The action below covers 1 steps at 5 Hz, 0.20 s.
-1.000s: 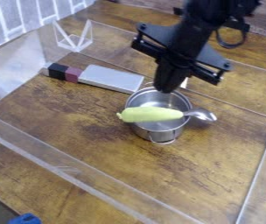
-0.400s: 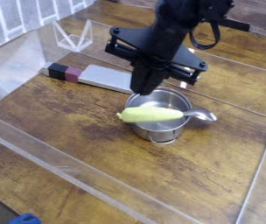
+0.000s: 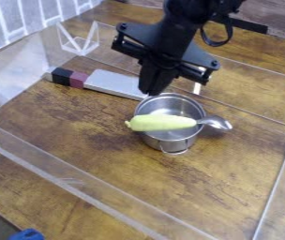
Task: Move the toy knife to the right side of the table
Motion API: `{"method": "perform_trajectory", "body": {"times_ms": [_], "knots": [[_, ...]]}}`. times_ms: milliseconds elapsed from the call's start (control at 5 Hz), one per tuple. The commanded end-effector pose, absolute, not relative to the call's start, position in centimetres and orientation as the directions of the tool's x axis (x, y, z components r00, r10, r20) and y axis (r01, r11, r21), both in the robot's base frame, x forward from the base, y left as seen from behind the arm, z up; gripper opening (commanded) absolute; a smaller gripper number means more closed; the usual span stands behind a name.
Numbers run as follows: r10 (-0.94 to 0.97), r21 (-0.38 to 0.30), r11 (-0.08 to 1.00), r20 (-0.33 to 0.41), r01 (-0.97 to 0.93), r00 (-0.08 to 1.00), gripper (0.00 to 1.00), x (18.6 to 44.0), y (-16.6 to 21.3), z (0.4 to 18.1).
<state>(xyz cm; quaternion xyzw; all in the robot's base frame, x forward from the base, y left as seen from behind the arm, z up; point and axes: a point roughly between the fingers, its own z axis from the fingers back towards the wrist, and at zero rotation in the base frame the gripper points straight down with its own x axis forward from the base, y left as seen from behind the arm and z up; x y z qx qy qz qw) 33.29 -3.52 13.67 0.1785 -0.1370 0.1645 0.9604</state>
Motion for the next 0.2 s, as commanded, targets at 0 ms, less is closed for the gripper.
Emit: {"method": "perform_trajectory", "body": {"times_ms": [0], "knots": [[0.193, 0.272, 0.911, 0.382, -0.309, 0.904, 0.0, 32.9, -4.09, 15.66]]}}
